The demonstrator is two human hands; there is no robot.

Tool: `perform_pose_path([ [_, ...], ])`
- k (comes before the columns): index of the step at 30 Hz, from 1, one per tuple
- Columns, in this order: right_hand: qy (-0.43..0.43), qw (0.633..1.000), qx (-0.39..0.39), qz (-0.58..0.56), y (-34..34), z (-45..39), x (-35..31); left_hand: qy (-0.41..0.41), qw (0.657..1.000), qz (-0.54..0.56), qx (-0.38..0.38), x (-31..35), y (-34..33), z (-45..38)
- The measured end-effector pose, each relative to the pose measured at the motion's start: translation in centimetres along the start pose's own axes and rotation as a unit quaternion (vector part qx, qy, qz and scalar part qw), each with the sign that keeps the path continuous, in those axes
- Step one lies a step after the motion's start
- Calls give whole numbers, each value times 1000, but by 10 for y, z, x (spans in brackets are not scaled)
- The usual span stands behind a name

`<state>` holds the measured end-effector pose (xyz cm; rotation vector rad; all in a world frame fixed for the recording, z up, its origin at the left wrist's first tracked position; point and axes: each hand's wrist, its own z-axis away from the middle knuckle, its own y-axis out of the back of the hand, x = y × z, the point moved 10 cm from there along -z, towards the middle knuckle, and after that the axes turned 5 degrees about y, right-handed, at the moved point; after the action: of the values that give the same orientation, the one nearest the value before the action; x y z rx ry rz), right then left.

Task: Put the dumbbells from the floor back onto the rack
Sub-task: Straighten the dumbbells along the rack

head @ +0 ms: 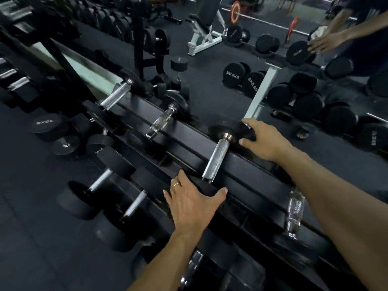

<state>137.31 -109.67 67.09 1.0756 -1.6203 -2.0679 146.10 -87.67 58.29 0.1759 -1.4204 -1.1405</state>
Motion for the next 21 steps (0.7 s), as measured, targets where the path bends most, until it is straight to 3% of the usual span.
perform_pose_path([
  [9, 40, 997, 16, -62, -9, -21, -2, -20, 994, 87, -66, -1, -12, -7],
  [21, 15, 997, 49, -50, -6, -10, 10, -36, 992, 65, -102, -3, -10, -20],
])
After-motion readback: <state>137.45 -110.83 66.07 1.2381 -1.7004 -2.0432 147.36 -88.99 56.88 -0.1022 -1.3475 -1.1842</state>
